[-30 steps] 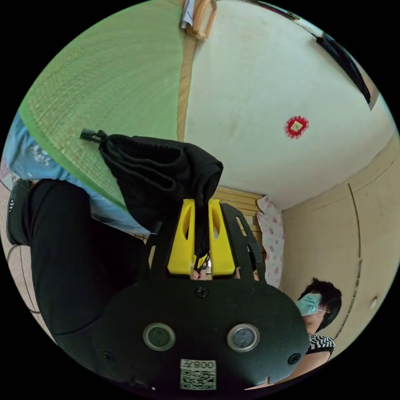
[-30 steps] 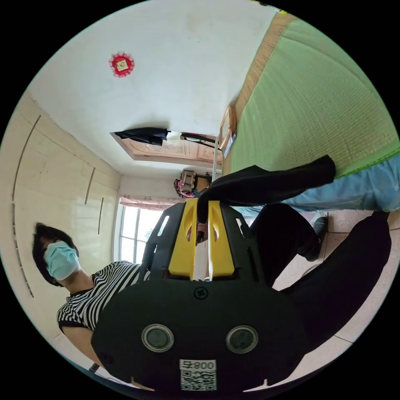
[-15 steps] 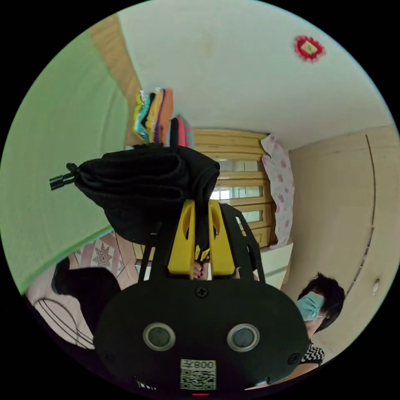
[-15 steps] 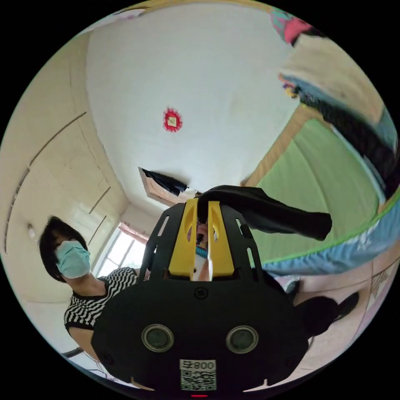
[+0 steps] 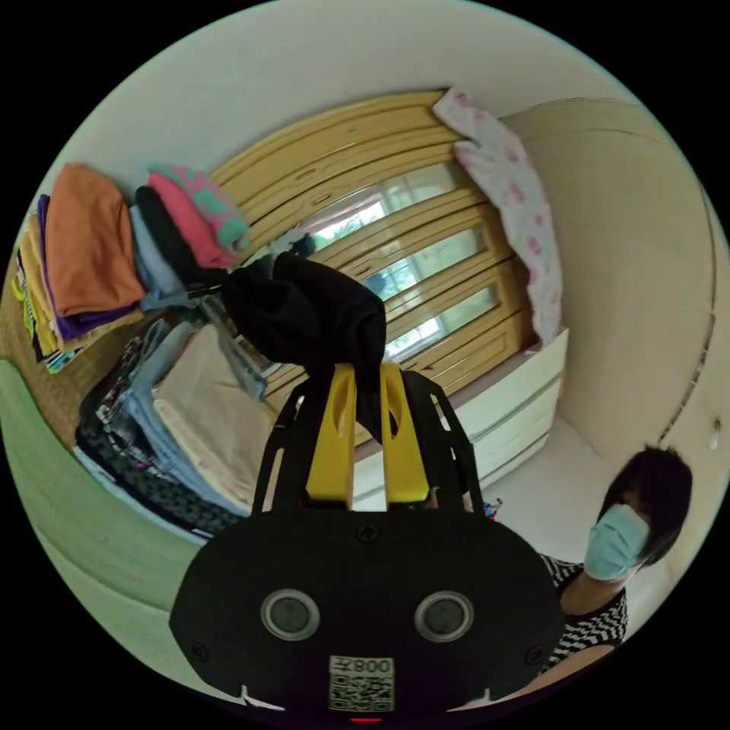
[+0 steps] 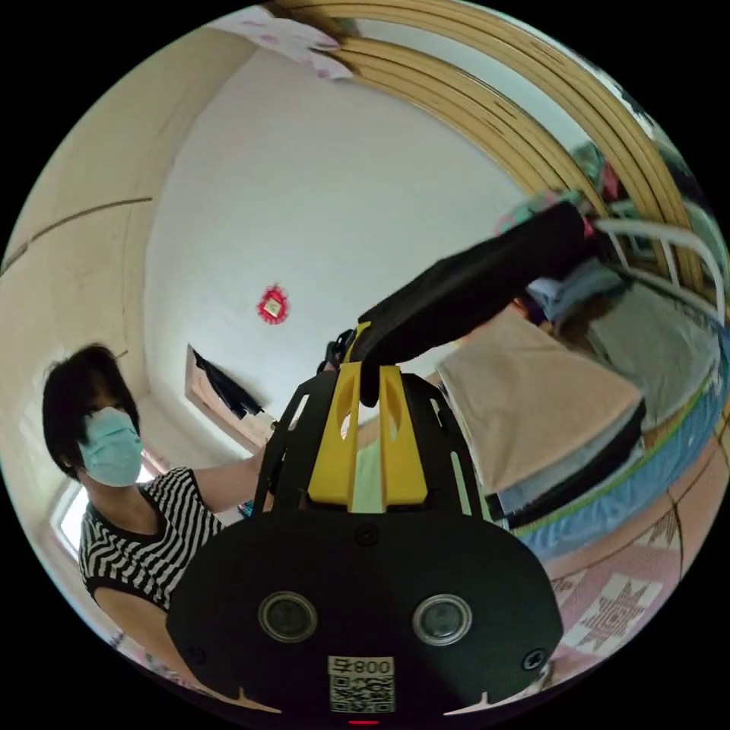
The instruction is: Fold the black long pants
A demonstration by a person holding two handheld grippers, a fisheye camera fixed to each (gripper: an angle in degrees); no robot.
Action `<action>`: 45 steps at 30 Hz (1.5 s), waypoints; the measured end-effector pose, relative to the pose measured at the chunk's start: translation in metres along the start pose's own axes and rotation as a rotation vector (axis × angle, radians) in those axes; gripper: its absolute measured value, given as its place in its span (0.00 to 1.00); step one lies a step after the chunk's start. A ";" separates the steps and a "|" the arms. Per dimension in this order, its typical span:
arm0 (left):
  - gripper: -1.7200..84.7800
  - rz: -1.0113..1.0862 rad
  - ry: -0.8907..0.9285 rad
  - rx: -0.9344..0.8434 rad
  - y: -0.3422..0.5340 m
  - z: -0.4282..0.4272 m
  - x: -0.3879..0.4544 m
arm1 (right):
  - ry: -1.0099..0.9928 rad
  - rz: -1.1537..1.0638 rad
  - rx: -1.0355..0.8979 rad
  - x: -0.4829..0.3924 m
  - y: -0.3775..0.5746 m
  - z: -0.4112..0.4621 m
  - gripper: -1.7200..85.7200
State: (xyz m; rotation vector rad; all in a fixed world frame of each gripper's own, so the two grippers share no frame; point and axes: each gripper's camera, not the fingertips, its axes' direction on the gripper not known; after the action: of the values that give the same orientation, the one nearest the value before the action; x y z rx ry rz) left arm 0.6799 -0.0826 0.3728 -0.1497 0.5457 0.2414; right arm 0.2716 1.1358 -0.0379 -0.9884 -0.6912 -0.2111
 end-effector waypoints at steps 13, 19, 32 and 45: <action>0.08 -0.356 -0.230 -0.156 0.038 0.096 0.067 | -0.014 0.530 -0.199 0.301 0.178 0.108 0.06; 0.09 -0.425 -0.289 -0.148 0.040 0.126 0.132 | 0.027 0.553 -0.321 0.370 0.192 0.147 0.06; 0.09 -0.377 -0.354 -0.084 0.058 0.163 0.277 | 0.048 0.627 -0.458 0.511 0.205 0.229 0.06; 0.03 -0.318 -0.348 -0.289 0.037 0.225 0.288 | 0.281 0.611 -0.312 0.614 0.134 0.195 0.07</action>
State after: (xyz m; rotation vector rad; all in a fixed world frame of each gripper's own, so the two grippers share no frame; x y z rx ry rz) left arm 1.0193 0.0528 0.4073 -0.4614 0.1340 0.0320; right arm 0.7209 1.4552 0.3218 -1.3909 -0.0795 0.0848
